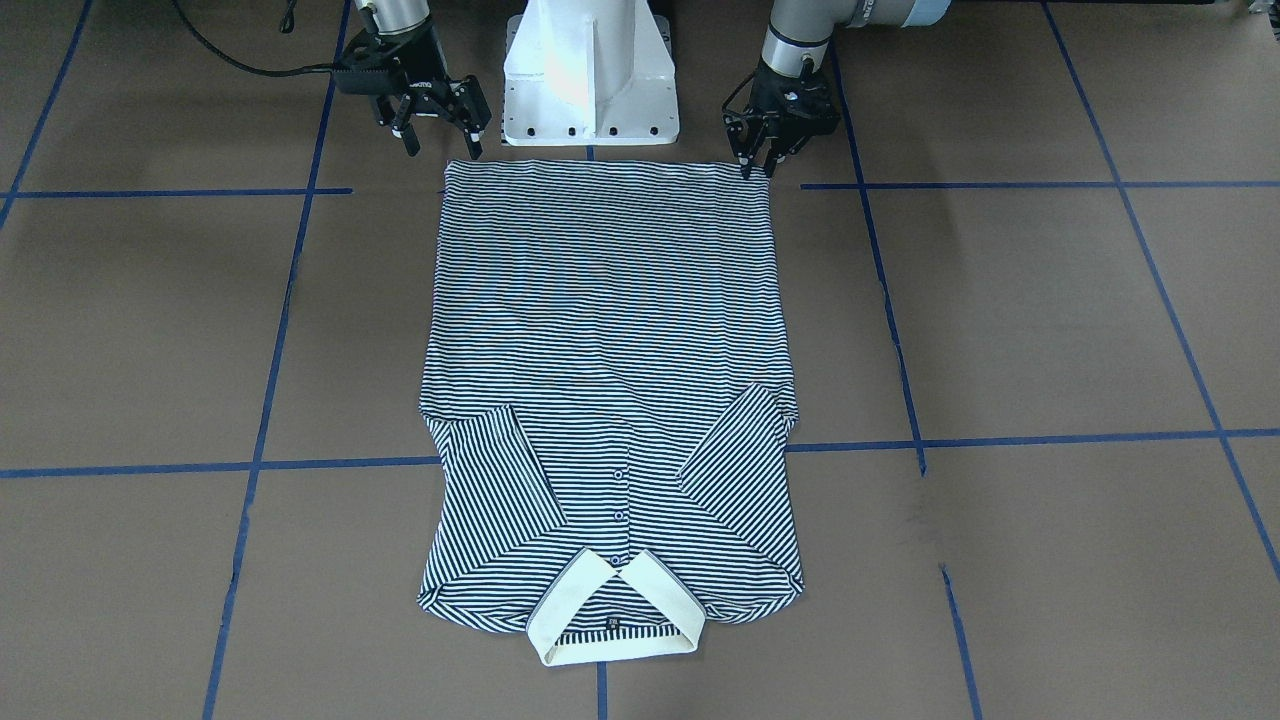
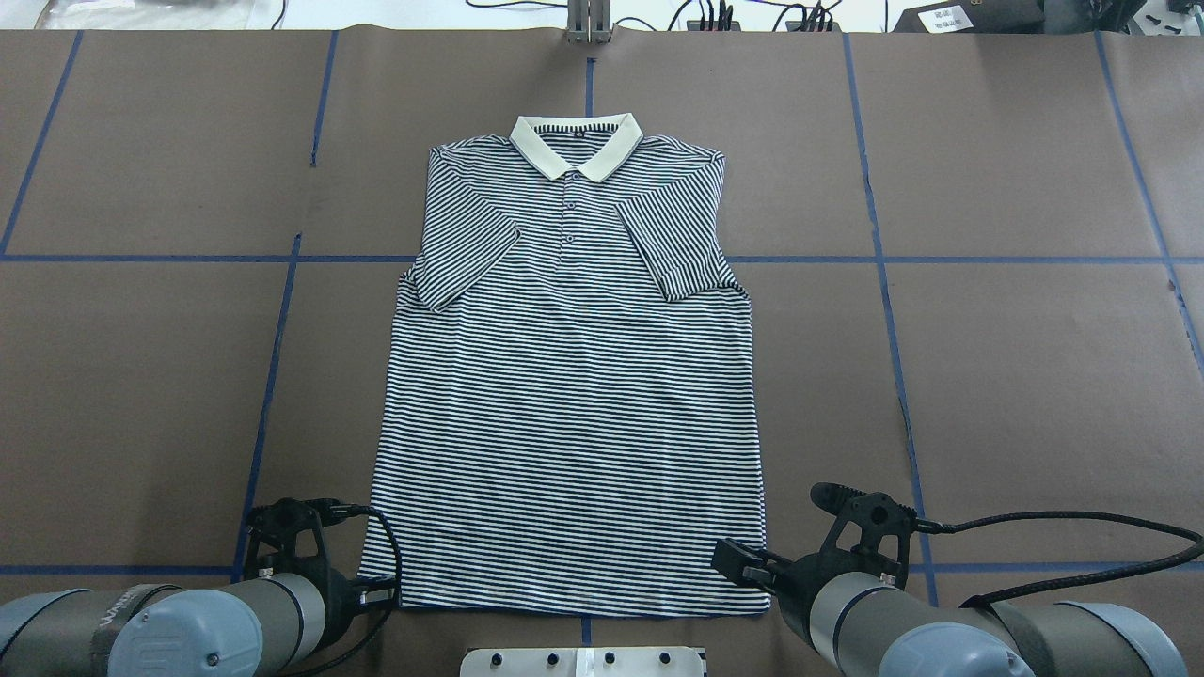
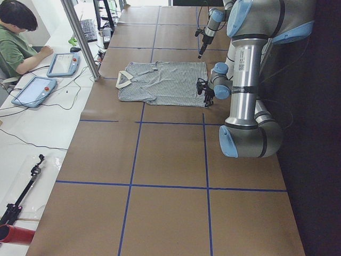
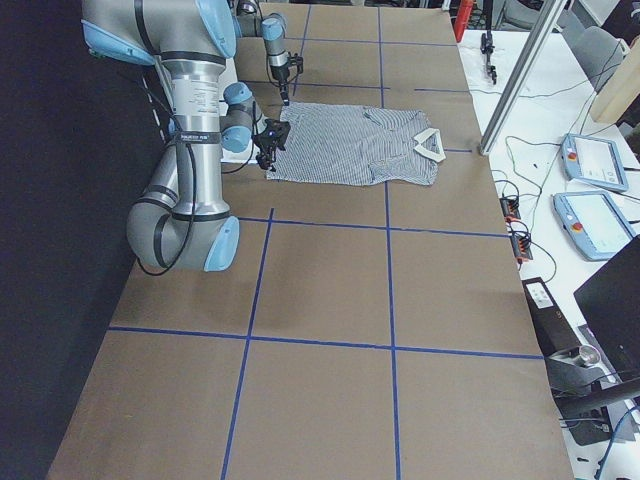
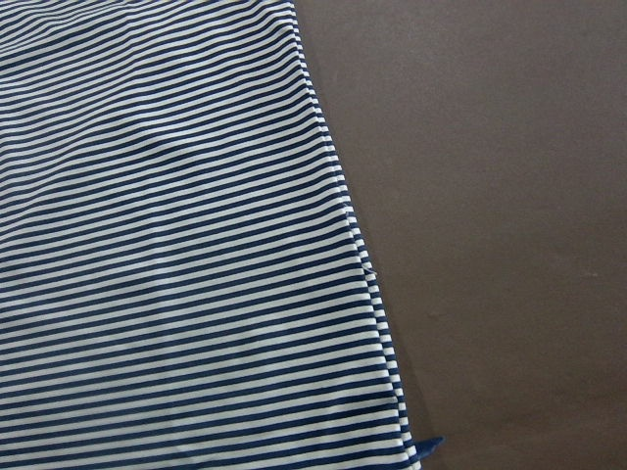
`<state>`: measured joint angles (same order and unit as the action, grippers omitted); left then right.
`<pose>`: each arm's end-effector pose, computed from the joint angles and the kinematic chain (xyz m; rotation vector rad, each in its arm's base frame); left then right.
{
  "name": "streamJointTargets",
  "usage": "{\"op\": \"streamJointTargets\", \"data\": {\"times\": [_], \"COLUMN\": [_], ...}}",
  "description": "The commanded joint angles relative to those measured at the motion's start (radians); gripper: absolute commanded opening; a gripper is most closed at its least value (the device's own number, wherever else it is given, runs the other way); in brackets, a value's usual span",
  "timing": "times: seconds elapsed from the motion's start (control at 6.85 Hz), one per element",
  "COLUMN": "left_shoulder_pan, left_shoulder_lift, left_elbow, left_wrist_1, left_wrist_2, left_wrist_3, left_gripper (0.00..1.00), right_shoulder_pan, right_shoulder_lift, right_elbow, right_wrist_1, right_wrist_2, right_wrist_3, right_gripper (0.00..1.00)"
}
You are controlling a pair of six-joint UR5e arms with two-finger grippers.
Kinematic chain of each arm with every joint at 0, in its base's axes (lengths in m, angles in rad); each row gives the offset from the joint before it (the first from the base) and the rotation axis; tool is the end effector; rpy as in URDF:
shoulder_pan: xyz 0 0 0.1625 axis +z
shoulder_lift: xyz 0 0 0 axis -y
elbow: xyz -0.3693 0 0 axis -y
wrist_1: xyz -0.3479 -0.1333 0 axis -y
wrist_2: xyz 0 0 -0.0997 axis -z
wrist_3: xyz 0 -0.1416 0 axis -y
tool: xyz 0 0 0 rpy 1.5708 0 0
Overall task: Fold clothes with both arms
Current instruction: 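Grasp the hem corners with both grippers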
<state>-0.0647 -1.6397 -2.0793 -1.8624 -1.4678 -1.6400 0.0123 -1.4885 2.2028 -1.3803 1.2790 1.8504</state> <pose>0.4783 -0.1792 0.3558 0.0946 0.8695 -0.1700 -0.4593 -0.1797 0.3080 0.1504 -0.9325 0.4020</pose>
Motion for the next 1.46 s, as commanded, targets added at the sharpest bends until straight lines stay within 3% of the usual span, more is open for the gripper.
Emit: {"op": "streamJointTargets", "data": {"times": [0.0, 1.31], "left_shoulder_pan": [-0.001, 0.003], "left_shoulder_lift": [0.005, 0.009], "left_elbow": [-0.001, 0.004], "left_wrist_1": [0.0, 0.0], "left_wrist_2": [0.0, -0.002], "left_wrist_3": [0.006, 0.008], "left_gripper": [0.45, 0.5], "right_shoulder_pan": [0.0, 0.0], "right_shoulder_lift": [0.001, -0.001], "right_elbow": [0.0, -0.003], "right_wrist_1": [0.001, 0.001], "right_wrist_2": [-0.001, -0.001], "right_wrist_3": [0.0, 0.001], "right_gripper": [1.0, 1.0]}}
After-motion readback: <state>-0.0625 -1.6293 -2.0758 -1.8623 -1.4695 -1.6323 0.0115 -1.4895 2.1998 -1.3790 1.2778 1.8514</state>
